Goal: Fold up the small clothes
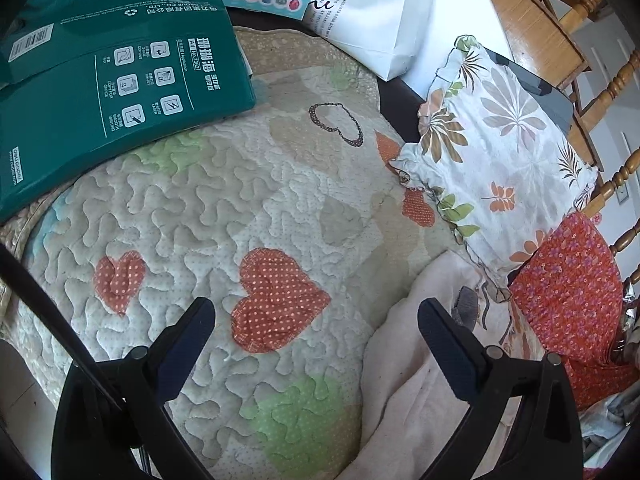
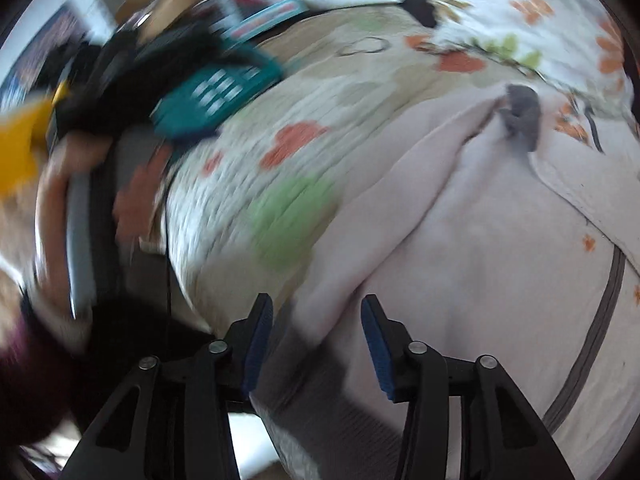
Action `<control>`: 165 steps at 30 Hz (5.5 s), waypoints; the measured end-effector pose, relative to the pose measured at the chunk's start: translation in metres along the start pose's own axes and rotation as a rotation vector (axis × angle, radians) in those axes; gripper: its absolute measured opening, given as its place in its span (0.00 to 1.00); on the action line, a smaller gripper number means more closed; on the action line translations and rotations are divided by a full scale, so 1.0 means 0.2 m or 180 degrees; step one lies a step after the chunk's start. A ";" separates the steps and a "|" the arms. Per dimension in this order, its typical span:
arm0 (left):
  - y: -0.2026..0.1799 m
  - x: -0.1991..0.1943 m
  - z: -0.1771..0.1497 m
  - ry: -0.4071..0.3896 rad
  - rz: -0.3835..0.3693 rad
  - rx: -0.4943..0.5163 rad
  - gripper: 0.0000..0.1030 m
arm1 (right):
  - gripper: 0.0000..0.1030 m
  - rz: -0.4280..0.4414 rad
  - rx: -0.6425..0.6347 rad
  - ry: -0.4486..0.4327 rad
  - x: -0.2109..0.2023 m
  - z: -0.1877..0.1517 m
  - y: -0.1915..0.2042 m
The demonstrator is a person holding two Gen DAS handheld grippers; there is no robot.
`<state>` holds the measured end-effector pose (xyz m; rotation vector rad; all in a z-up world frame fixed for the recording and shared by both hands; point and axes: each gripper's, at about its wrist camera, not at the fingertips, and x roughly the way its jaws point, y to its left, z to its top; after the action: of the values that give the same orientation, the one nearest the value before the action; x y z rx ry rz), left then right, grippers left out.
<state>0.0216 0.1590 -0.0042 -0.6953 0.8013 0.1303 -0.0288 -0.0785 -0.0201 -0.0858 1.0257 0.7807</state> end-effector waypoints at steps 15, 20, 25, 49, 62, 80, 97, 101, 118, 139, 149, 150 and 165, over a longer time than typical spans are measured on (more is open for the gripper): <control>0.12 -0.04 0.01 0.0003 -0.0042 -0.0241 0.98 | 0.08 -0.0598 -0.0454 -0.0187 0.06 -0.12 0.28; 0.19 -0.07 0.02 -0.0062 -0.0008 -0.0387 0.98 | 0.08 -0.0385 -0.0241 -0.0506 -0.16 0.04 0.29; 0.17 -0.08 0.01 -0.0085 0.0038 -0.0341 0.98 | 0.08 -0.0313 -0.0001 -0.1063 -0.55 0.37 0.18; -0.30 0.13 -0.13 0.0151 0.0023 0.0435 0.98 | 0.09 -0.1534 0.2338 -0.1011 -0.96 -0.08 -1.60; -0.52 0.26 -0.24 0.0346 0.0000 0.0797 0.98 | 0.51 -0.1770 0.2104 -0.0929 -0.93 -0.20 -1.64; -0.58 0.37 -0.21 0.0427 0.0064 0.0826 0.98 | 0.34 -0.2579 0.1937 -0.0267 -0.65 0.11 -1.99; -0.74 0.45 -0.19 0.0392 0.0075 0.1136 0.98 | 0.37 -0.1527 0.2317 -0.0687 -0.84 -0.45 -1.39; -0.82 0.60 -0.11 0.0477 -0.0182 0.1045 0.98 | 0.47 -0.1468 0.2323 -0.0735 -0.87 -0.50 -1.29; -1.14 0.93 -0.32 0.1100 -0.0208 0.1821 0.14 | 0.47 -0.1464 0.2199 -0.0714 -0.81 -0.44 -1.30; -0.92 0.89 -0.23 0.0967 -0.0040 0.1062 0.14 | 0.47 -0.1493 0.2301 -0.0735 -0.85 -0.48 -1.30; -0.82 0.80 -0.20 0.0806 0.0267 0.0946 0.22 | 0.47 -0.1439 0.2186 -0.0655 -0.79 -0.46 -1.25; -0.80 0.79 -0.19 0.0795 0.0301 0.0948 0.22 | 0.47 -0.1437 0.2176 -0.0649 -0.79 -0.46 -1.24; -0.76 0.18 -0.43 -0.0079 0.0569 0.1863 0.71 | 0.47 -0.1393 0.2051 -0.0574 -0.69 -0.41 -1.17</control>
<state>0.0480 -0.0166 0.0071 -0.0695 0.8246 0.0596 0.0177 -0.3586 -0.0210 0.3010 0.9960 0.0388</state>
